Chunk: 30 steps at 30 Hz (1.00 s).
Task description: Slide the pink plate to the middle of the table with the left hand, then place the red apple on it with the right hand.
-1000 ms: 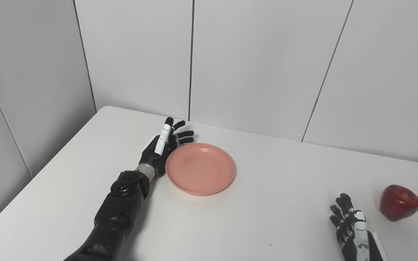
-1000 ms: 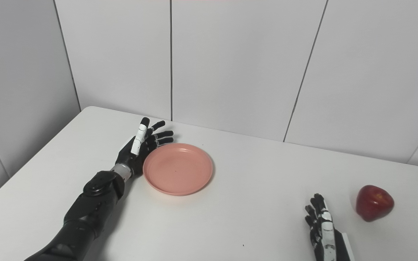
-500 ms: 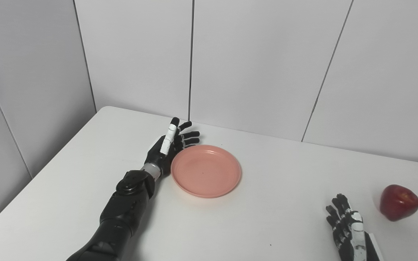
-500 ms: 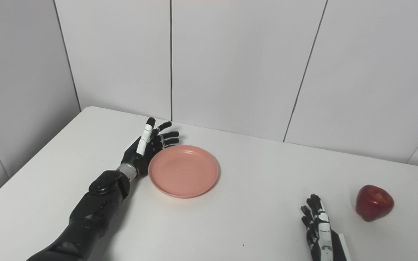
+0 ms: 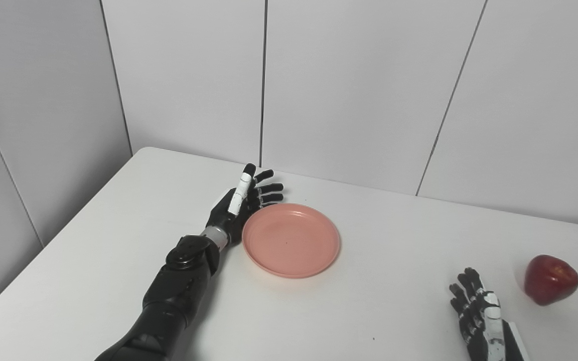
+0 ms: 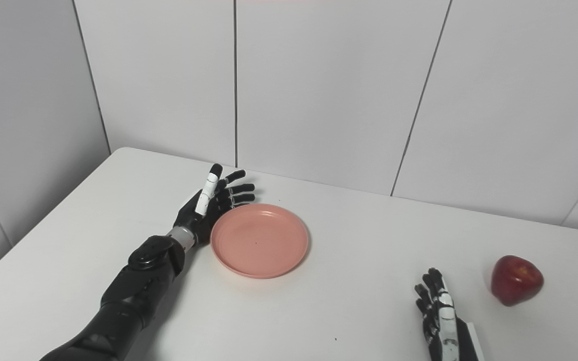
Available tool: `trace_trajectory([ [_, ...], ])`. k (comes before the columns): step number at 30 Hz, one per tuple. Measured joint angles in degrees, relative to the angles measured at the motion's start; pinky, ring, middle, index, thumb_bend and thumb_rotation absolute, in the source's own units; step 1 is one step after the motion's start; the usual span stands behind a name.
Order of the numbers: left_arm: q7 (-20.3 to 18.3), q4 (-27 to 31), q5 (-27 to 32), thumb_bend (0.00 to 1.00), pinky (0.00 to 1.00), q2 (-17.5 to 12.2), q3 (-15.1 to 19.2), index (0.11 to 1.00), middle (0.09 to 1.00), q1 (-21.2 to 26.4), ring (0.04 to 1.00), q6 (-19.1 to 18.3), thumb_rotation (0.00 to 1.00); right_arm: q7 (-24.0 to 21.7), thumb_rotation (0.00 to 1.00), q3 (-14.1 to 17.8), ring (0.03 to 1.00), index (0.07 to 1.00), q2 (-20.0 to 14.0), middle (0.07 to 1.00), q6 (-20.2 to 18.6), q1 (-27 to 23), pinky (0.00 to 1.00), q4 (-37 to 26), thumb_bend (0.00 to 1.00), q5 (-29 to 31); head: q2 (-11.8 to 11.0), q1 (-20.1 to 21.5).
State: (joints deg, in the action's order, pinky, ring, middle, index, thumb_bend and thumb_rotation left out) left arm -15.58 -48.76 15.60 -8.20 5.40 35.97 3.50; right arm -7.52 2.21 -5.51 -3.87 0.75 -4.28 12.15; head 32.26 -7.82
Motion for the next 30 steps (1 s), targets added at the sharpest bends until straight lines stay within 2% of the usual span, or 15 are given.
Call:
trace_trajectory([
  [11,-0.06,0.05,0.01,0.99,0.75,1.47,-0.65,0.841,0.720,0.01,0.728,0.32,0.91,0.72,1.00,-0.45,0.950,0.969,0.08,0.970,0.00,-0.06,1.00,0.00,0.84,-0.09,-0.35,0.18],
  [15,-0.06,0.17,0.00,0.97,0.76,1.84,-0.73,0.859,0.754,-0.02,0.747,0.32,0.93,0.84,1.00,-0.48,0.950,0.966,0.14,0.972,0.00,-0.05,1.00,0.00,0.85,-0.08,-0.26,0.35],
  [30,-0.05,2.13,-0.25,0.99,0.77,4.85,-1.90,0.860,0.754,-1.03,0.764,0.13,0.91,0.92,1.00,-0.70,0.951,0.973,0.21,0.975,0.00,-0.05,1.00,-0.04,0.86,-0.05,0.09,0.61],
])
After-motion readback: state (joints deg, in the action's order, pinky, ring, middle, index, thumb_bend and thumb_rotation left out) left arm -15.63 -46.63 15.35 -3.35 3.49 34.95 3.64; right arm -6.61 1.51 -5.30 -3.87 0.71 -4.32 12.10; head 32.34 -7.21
